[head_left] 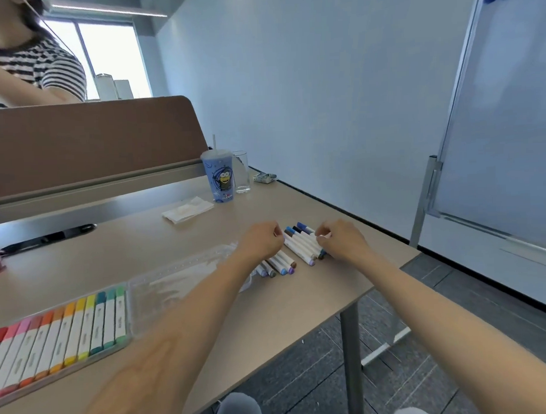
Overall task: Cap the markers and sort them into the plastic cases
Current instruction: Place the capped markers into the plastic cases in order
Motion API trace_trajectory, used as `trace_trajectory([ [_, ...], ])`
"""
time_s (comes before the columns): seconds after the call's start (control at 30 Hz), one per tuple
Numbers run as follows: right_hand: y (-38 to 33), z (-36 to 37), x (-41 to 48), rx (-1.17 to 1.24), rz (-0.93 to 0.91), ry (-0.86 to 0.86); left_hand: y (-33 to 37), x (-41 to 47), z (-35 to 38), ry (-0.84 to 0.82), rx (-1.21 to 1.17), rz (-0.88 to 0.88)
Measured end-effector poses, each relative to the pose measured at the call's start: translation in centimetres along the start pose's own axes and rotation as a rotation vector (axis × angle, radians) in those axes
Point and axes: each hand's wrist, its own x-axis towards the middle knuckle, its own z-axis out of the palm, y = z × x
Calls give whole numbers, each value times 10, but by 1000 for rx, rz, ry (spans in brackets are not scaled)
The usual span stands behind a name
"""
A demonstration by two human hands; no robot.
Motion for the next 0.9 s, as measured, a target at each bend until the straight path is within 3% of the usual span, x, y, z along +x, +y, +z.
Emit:
trace_trajectory([
  [0.23, -6, 7, 28, -169, -11, -108, -5, 20, 8, 21, -51, -8],
  [0.6, -21, 10, 40, -191, 49, -178, -24, 28, -16, 64, -112, -31],
  [0.77, -23, 8, 40, -136, 94, -182, -25, 26, -25, 40, -125, -34],
  [0.9, -19, 0, 41, 141, 172, -125, -18, 24, -22, -14, -154, -28],
])
